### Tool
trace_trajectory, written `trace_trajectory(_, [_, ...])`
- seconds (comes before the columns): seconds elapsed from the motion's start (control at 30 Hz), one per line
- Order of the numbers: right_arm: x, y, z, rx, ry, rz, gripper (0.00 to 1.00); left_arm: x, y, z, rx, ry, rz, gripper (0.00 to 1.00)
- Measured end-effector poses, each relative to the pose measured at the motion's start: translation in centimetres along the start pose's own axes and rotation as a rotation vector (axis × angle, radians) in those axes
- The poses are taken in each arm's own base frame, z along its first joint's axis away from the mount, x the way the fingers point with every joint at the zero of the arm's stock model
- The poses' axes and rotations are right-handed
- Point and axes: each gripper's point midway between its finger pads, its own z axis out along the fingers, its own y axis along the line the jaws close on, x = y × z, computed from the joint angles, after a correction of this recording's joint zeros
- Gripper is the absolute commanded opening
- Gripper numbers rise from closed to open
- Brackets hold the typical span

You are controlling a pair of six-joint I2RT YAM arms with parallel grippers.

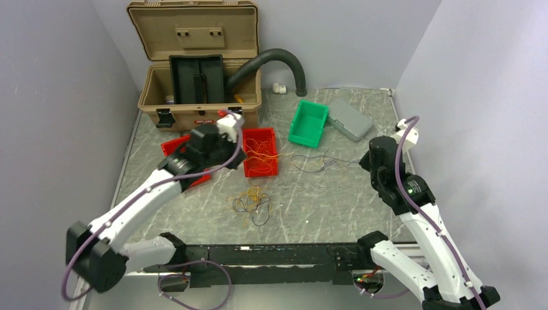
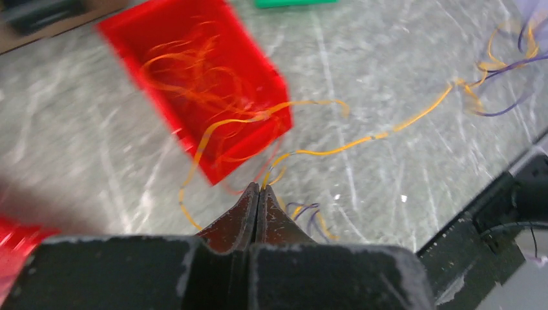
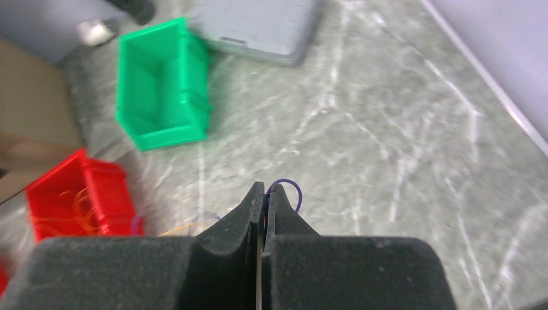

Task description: Untangle the cables

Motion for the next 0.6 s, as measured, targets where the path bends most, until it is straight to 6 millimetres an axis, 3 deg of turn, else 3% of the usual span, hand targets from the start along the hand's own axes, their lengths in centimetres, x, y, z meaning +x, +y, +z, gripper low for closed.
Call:
trace_trajectory(0.1, [0.4, -2.9, -0.3, 0.111, -0.033, 0.022, 0.0, 0.2, 3.6, -3.5, -0.114, -0.065, -0.053, 0.0])
trace_trajectory(0.23, [0.5, -5.4, -0.7, 0.203, -0.078, 0.05, 0.0, -0.2, 6.0, -7.3, -0.228, -0.137, -0.08, 0.0])
trace_trajectory(0.6, [0.4, -6.3, -0.6, 0.264, -0.1, 0.076, 0.0, -2.8, 10.2, -16.8, -0.577, -0.331, -0.084, 0.0])
